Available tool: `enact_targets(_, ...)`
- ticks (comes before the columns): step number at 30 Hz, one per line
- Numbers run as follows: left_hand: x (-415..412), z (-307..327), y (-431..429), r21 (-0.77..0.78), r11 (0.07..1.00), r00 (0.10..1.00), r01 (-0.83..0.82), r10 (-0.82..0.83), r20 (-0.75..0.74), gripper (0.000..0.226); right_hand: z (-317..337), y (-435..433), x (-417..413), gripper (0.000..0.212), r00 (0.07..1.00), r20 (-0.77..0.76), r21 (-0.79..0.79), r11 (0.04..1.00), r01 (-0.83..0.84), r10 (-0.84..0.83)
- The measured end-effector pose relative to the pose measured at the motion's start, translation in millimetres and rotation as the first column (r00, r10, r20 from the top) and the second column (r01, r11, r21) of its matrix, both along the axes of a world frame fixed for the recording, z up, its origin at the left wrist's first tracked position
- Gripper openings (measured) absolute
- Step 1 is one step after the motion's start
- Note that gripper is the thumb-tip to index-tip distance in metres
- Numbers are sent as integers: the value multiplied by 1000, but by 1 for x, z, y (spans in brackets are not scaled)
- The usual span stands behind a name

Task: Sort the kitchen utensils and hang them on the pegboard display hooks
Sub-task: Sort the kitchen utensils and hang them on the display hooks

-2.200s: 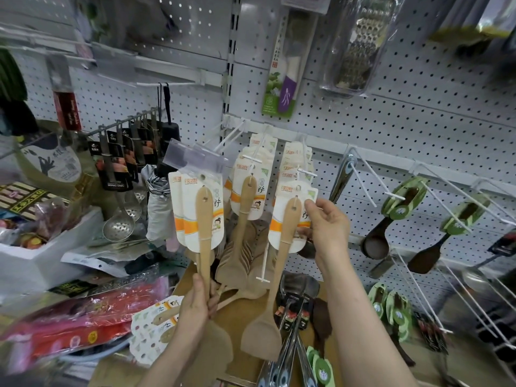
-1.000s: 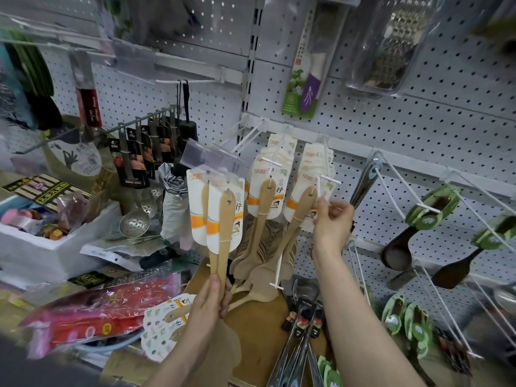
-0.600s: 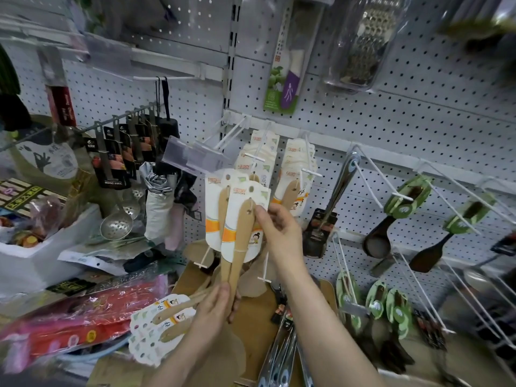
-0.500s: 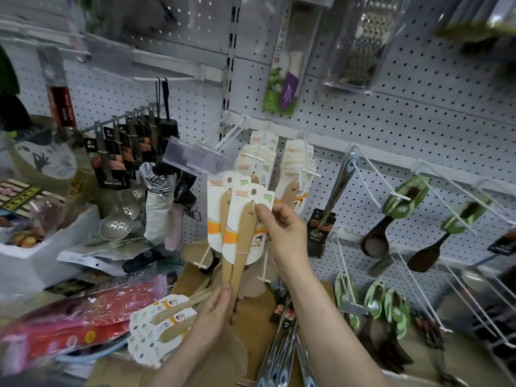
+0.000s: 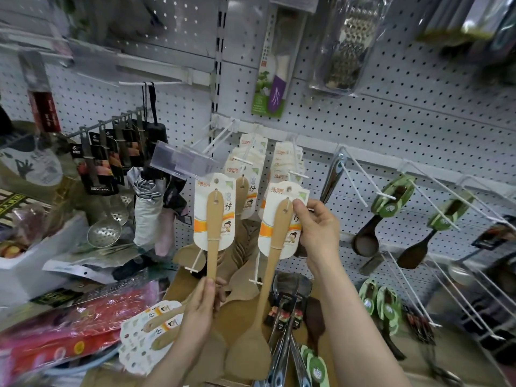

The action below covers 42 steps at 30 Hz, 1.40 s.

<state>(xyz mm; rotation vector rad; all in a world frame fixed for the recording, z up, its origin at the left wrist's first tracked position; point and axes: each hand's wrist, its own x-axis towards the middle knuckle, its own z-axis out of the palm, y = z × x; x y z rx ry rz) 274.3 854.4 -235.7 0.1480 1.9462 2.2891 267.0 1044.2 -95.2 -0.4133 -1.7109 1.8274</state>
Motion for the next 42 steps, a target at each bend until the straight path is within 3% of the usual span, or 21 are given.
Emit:
enact_targets(6,-2,-5,1,-24,999,1000,-25,25,-5,36,-2,9,1,11,997,45,168,985,49,-58)
enact_targets(13,-3,-3,2,-39,999,999,-35,34,-20,33,-5,11,-13,12,987,61,234,964,128,-146)
enact_targets(22,-1,3,2,-14,1000,999,7,-8,-35,28,-12,17,-49,13,977,24,182,962,204,-211)
enact_targets(27,2,5,1,17,999,999,44,-44,10,29,-18,2,-40,24,924,-23,302,878,371,-382)
enact_targets(29,4,4,1,24,998,998,60,-61,20,30,-23,-11,-29,18,951,-37,304,903,304,-308)
enact_targets(32,8,1,5,17,994,994,111,-112,15,32,-25,-32,-15,6,997,-15,292,954,71,-70)
enact_targets(35,13,-3,10,-12,983,983,181,-181,-10,30,-18,-43,-10,15,994,18,231,966,-113,112)
enact_targets(42,15,-10,21,-24,946,946,325,-324,29,24,-7,-30,1,11,997,-25,114,991,-76,79)
